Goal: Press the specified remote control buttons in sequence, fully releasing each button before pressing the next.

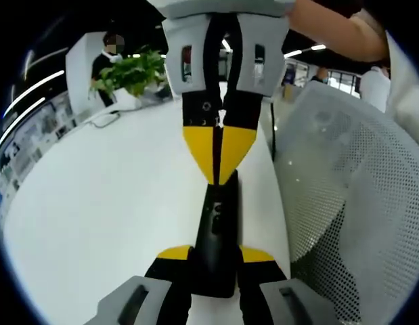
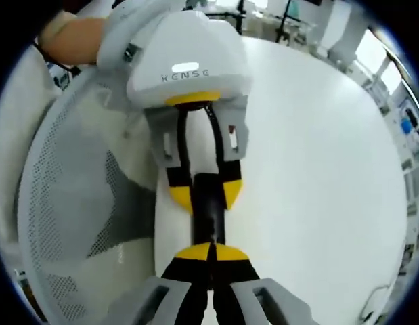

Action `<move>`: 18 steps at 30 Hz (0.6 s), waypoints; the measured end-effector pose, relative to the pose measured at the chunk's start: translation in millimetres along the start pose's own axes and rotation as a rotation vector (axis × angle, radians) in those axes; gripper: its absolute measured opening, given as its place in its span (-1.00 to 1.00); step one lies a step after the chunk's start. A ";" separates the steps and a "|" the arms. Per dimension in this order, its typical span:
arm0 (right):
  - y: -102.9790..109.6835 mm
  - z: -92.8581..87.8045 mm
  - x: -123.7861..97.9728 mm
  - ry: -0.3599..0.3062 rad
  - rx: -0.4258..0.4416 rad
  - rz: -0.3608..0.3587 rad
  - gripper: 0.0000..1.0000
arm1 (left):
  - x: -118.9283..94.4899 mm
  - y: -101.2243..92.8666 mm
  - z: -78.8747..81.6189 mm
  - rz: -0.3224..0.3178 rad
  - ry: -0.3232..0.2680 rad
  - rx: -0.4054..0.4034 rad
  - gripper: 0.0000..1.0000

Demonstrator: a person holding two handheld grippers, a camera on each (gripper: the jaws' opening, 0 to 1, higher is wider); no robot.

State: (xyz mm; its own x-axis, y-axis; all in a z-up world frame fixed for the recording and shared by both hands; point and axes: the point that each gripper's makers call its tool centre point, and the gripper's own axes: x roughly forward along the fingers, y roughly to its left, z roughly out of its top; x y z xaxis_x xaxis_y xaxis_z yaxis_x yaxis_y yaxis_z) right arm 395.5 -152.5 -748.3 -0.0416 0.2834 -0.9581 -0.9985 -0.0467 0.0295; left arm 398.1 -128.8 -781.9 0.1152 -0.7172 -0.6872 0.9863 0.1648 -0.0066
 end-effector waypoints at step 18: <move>1.9 -6.9 25.4 0.001 0.029 0.003 -1.00 | -0.7 -0.7 -0.2 0.001 0.001 -0.001 -0.52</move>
State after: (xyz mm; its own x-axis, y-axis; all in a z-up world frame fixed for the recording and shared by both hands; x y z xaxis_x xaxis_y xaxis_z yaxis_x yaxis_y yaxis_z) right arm 392.8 -152.1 -774.6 -0.0448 0.2827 -0.9582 -0.9990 -0.0196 0.0410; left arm 397.3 -128.2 -781.6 0.1164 -0.7165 -0.6878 0.9860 0.1666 -0.0067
